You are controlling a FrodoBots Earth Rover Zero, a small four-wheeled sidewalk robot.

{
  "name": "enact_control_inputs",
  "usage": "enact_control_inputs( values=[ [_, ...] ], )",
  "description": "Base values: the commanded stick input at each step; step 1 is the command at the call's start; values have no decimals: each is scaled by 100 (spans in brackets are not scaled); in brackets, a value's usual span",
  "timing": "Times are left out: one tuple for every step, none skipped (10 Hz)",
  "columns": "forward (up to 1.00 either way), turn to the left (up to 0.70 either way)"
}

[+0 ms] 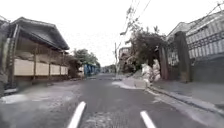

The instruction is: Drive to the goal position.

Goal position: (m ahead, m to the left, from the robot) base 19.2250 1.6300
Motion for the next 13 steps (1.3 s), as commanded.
enact_control_inputs(
  values=[
    [85, 0],
    [85, 0],
    [85, 0],
    [85, 0],
    [85, 0],
    [85, 0],
    [85, 0],
    [85, 2],
    [85, 0],
    [85, 0],
    [85, 0],
    [85, 0],
    [85, 0]
  ],
)
